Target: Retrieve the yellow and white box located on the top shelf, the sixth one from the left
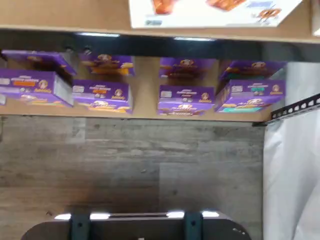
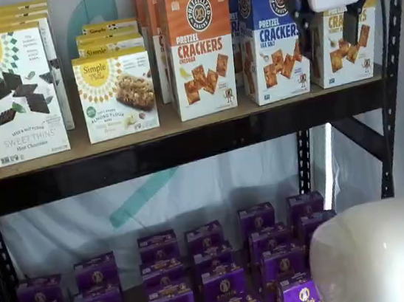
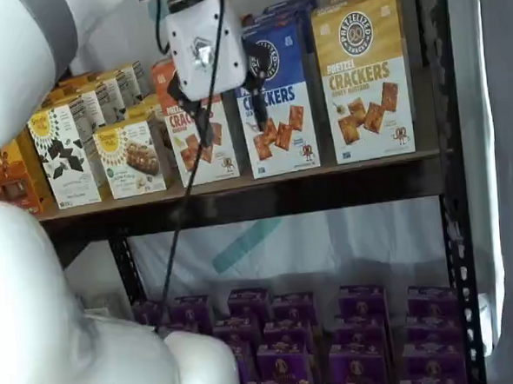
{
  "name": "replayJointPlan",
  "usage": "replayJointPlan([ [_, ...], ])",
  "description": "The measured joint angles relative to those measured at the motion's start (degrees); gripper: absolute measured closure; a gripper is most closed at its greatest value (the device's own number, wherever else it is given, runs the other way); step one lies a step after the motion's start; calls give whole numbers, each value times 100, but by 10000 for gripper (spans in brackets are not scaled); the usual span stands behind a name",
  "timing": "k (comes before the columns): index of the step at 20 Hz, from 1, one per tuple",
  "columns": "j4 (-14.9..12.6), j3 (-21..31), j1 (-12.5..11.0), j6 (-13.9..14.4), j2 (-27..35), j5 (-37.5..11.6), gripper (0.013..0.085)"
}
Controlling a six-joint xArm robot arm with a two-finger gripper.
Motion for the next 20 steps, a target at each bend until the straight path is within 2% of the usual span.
replayJointPlan([
  [6, 147, -163, -888, -827, 323, -491, 130],
  [10, 274, -385, -1370, -1273, 619, -741, 130],
  [13, 349, -565, -1615, -1503, 846, -862, 130],
  [20, 468, -894, -1912, -1778, 1260, -1108, 130],
])
